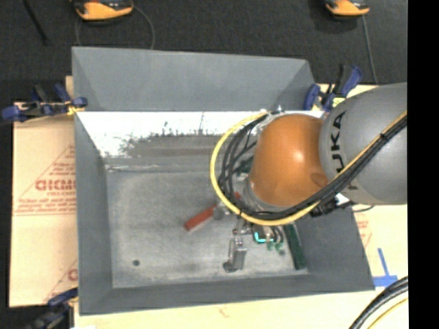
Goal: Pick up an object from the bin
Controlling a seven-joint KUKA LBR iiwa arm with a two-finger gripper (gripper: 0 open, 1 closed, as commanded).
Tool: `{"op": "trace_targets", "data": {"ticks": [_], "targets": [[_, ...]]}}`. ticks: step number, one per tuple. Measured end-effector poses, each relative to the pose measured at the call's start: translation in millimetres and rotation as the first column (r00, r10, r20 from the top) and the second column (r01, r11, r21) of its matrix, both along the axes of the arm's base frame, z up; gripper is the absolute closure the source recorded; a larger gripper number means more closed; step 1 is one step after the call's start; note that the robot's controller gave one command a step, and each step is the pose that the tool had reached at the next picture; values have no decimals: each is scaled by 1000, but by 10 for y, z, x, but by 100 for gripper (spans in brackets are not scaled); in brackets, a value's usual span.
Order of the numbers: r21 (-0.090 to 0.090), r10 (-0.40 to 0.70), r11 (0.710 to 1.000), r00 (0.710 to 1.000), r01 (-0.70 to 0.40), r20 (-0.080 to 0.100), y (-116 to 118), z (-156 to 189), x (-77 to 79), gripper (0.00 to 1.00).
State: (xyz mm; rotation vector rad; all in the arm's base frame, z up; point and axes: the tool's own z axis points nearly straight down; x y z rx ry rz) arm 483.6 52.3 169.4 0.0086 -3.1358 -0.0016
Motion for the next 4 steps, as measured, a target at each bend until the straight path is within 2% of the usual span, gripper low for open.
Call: {"op": "trace_targets", "data": {"ticks": [1,2,3,4], "targets": [[1,1,1000,1000,-1,10,365,-930,880,0],[-4,1,1000,1000,-1,8,-127,-967,918,0],[-4,121,993,993,-121,18,-529,571,877,0],[-1,324,946,946,-324,4,-486,-528,923,0]]}}
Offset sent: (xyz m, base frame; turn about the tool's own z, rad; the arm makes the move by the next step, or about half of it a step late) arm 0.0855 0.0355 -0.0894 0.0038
